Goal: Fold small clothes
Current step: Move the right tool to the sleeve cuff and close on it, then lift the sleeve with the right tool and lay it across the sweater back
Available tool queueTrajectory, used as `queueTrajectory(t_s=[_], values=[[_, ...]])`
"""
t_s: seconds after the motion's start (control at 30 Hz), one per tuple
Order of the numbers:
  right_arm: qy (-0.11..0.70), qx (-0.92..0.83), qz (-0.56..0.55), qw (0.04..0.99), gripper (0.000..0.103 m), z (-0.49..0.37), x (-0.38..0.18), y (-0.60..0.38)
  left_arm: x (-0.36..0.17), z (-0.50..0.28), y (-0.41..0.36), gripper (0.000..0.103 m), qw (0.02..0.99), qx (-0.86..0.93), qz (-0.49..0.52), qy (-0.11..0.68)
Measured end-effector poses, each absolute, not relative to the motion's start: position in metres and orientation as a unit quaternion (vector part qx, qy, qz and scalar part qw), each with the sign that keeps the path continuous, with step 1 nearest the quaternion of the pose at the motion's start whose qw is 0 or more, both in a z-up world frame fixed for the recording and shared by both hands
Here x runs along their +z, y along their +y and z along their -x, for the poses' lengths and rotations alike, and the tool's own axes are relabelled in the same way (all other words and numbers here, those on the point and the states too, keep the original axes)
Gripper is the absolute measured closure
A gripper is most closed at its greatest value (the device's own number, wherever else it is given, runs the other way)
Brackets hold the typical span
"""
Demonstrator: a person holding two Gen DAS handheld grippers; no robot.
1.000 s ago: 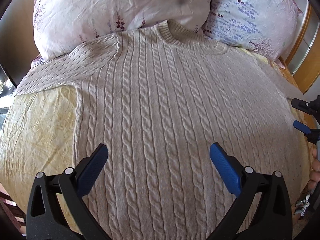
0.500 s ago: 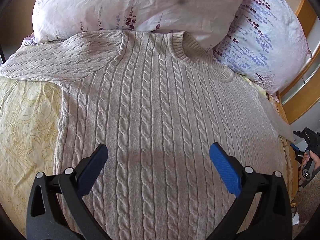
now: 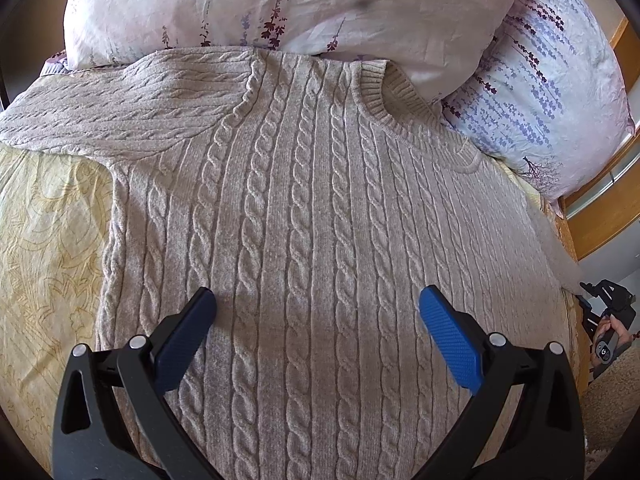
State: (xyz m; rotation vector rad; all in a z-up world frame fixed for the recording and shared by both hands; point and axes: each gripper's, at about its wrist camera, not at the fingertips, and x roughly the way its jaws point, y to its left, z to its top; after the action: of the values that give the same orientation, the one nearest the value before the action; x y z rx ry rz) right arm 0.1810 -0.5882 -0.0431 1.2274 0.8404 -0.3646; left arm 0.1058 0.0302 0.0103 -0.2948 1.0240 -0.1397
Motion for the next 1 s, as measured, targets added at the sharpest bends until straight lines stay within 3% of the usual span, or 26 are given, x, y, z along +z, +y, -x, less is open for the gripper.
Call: queueTrajectory(t_s=[0.1,0.6,0.77,1.0], values=[[0.378,-0.161,-0.549,0.728,0.093,-0.184,-0.044,-0.586,0.009,-0.108,0.03,0.002,0.86,-0.069,0.137,0.487],[0.292,0.063,-0.526,0.796,0.094,-0.216,0.042,-0.524,0.007,-0.114,0.035,0.002,0.864,-0.08,0.142,0.477],[0.313,0.172,-0.509,0.783,0.094,-0.232,0.051,-0.46,0.007,-0.112,0.036,0.002,0.865,-0.08,0.144,0.474],[0.425,0.268,-0.461,0.732,0.094,-0.24,0.014,-0.351,0.008,-0.11,0.037,0.002,0.866,-0.081,0.148,0.471]])
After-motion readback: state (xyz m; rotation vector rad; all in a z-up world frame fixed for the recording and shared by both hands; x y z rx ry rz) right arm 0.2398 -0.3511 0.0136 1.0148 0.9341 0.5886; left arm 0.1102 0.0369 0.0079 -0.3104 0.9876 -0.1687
